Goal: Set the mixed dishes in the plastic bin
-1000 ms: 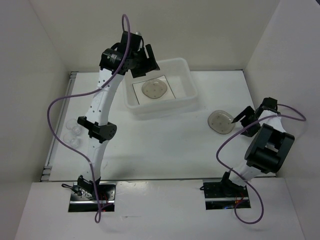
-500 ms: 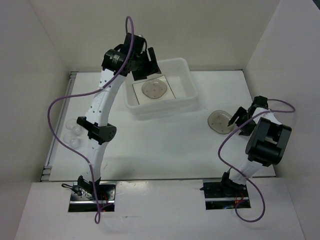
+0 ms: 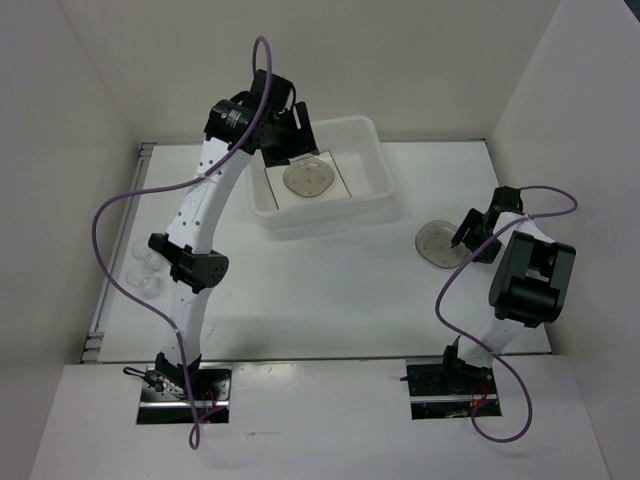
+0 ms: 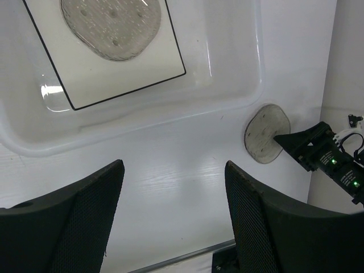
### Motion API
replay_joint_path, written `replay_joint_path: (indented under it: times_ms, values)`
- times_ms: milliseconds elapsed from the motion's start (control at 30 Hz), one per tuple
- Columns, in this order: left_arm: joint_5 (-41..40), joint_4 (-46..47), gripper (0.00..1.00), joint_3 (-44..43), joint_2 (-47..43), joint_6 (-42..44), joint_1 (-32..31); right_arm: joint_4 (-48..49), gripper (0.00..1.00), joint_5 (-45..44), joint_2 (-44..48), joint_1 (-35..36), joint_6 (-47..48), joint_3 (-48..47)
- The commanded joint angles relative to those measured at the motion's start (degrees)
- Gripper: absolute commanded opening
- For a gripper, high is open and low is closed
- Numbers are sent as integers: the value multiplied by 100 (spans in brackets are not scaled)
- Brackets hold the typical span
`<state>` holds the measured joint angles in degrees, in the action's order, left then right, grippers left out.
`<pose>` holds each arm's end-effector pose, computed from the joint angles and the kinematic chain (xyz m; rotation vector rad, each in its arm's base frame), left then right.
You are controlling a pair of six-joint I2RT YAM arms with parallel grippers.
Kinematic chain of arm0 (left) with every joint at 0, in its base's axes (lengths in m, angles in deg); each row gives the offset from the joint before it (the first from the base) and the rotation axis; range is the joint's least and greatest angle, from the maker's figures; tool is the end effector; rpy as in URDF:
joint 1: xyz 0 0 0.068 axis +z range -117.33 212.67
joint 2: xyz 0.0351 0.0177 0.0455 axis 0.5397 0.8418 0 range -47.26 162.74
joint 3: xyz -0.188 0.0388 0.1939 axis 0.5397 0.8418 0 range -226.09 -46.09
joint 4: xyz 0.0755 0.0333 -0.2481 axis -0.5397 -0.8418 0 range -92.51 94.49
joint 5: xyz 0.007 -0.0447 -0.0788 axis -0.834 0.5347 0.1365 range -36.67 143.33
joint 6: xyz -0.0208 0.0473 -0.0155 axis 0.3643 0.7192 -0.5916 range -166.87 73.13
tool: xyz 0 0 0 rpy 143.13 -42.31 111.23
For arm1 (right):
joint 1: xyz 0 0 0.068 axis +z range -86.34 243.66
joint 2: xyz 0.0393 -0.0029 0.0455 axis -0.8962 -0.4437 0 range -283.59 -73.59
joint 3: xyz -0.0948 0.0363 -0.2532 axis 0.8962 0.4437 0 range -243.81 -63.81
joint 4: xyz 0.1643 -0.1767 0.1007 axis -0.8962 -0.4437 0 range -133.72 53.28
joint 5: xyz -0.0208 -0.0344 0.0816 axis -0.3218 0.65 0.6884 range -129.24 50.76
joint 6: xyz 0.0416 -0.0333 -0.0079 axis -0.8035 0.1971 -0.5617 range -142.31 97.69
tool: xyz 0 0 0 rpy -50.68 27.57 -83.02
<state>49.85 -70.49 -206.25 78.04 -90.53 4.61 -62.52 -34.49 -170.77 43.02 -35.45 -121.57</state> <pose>0.3743 -0.1970 0.4477 -0.3504 2.3129 -0.5796 0.3064 -0.1122 0.1667 0.7623 2.5944 0.0733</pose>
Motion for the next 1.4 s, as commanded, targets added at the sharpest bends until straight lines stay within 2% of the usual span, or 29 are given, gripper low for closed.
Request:
replay_joint_path:
  times_ms: [0,100,233,333,433,567,667,833,967,1067,1100,1167,1233,1267,1300,1367]
  values:
    - [-117,54,79,90,-374,-11,-25,435,72,-255,-72,-10,23,-78]
    - [-117,54,79,212,-374,-11,-25,584,70,-256,-72,-10,23,-25]
    - [-117,54,79,213,-426,-11,-25,717,54,-256,-134,-10,75,36]
    - [-178,54,79,266,-427,-64,-77,770,48,-256,-187,-10,75,36]
    - [-179,54,79,318,-479,-64,-77,822,37,-203,-187,-10,75,89]
    - [-231,54,79,432,-532,-64,-77,822,11,-150,-239,-10,75,89]
    - [-284,54,79,485,-593,-64,-77,691,2,-45,-134,-10,75,-24]
    - [-451,54,79,538,-725,-64,-77,191,0,376,163,-150,-30,-306]
    - [-662,54,79,985,-998,-64,141,-398,0,868,498,-431,-83,-674]
    - [-828,202,79,1740,-1393,-125,352,-759,0,1202,937,-502,40,-842]
    - [-829,525,79,2047,-1742,-125,423,-821,0,1308,1043,-502,92,-947]
    - [-689,1053,79,3477,-2244,-125,616,-952,0,1475,1341,-502,93,-1088]
    - [-251,2028,79,4672,-3192,-265,1037,-1014,0,1773,1483,-502,93,-1167]
    - [-66,2327,79,5818,-3500,-431,1195,-1015,0,1879,1483,-502,93,-1229]
    - [240,2756,78,6308,-4051,-520,1371,-1015,0,1984,1579,-502,93,-1229]
    - [444,2884,76,7291,-4564,-574,1758,-1067,0,2301,1659,-502,-38,-1299]
